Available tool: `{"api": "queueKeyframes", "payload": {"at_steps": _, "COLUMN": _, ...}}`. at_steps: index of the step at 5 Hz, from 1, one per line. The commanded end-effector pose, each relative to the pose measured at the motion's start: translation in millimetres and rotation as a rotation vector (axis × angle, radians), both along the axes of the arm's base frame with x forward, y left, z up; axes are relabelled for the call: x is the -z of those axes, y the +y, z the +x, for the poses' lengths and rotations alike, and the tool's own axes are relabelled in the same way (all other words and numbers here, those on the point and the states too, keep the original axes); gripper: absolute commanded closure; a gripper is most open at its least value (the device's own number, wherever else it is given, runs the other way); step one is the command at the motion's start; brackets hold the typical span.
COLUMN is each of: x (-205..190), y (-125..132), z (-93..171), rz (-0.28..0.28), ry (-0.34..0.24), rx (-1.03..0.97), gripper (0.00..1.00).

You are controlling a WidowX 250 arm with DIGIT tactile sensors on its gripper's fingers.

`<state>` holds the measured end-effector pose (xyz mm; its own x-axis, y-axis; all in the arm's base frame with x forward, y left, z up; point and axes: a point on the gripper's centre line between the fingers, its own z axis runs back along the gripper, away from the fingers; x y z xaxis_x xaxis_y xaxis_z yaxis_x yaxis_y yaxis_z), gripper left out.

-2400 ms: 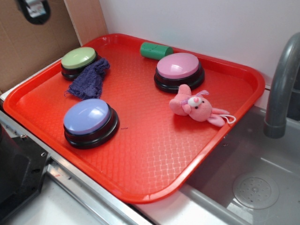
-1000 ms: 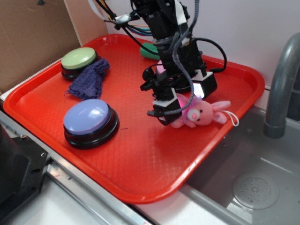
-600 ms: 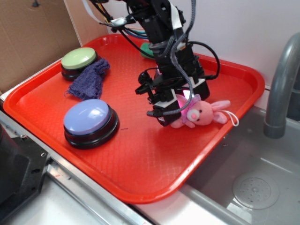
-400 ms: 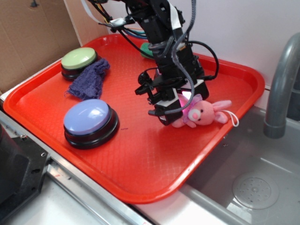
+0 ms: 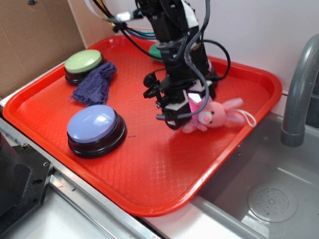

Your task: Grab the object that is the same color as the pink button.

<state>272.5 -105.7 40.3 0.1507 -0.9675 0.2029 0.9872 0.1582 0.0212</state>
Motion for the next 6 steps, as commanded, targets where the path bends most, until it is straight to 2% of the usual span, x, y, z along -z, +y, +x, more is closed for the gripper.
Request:
{"api": "queueKeyframes", "payload": {"at_steps": 1, "x": -89.8, "y": 19.9, "z": 0.5, "rz": 0.224, "ry": 0.005, "rx": -0.478, "gripper": 1.0}}
{"api": "queueKeyframes", "payload": {"at_steps": 2, "x": -101.7, "y": 53.3, "z": -3.1, "rz": 0.335, "ry": 0.07, "rx": -0.719, "gripper": 1.0}}
{"api": "queueKeyframes", "payload": {"at_steps": 3, "x": -103.3, "y": 86.4, "z": -10.6, "rz": 0.329, "ry": 0.117, "rx": -0.965, "gripper": 1.0}}
{"api": "queueKeyframes", "payload": {"at_steps": 4, "x": -102.4, "y": 106.8, "z": -23.6, "rz": 0.251, "ry": 0.2, "rx": -1.205, "gripper": 1.0}}
{"api": "queueKeyframes", "payload": {"at_steps": 5, "x": -103.3, "y": 113.9, "z": -33.9, "rz": 0.18, "ry": 0.218, "rx": -1.447, "gripper": 1.0}}
{"api": "queueKeyframes", "payload": {"at_steps": 6, "x": -106.0, "y": 110.0, "z": -33.5, "rz": 0.215, "ry": 0.221, "rx": -1.429, "gripper": 1.0}}
